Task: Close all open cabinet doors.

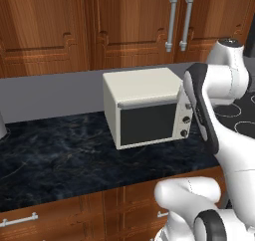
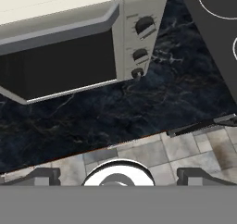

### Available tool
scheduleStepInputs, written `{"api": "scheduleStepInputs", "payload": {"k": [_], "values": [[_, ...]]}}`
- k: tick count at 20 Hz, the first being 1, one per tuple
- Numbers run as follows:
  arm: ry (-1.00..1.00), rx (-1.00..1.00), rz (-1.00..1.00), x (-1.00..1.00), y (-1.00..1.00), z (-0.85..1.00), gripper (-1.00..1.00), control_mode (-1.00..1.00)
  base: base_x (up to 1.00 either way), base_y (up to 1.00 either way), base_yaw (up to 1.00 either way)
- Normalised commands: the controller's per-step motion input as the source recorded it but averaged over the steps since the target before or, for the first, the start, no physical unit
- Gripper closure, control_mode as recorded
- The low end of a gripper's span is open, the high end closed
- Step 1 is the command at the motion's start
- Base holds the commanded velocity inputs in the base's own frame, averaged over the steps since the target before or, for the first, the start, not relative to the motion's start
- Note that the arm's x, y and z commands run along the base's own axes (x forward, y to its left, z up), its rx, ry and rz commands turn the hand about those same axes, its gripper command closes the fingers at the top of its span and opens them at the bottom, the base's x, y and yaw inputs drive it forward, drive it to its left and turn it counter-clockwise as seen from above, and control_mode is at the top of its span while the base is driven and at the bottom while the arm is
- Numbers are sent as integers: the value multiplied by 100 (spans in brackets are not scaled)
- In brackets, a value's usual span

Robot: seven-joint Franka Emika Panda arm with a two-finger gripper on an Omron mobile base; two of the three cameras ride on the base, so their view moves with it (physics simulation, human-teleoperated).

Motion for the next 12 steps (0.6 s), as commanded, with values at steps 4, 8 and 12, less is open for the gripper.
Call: {"api": "scheduleStepInputs", "payload": {"k": [4, 8, 12], "values": [[0, 0, 0, 0, 0, 0, -100, -100, 0, 0, 0], [0, 0, 0, 0, 0, 0, -100, -100, 0, 0, 0], [0, 0, 0, 0, 0, 0, -100, -100, 0, 0, 0]]}}
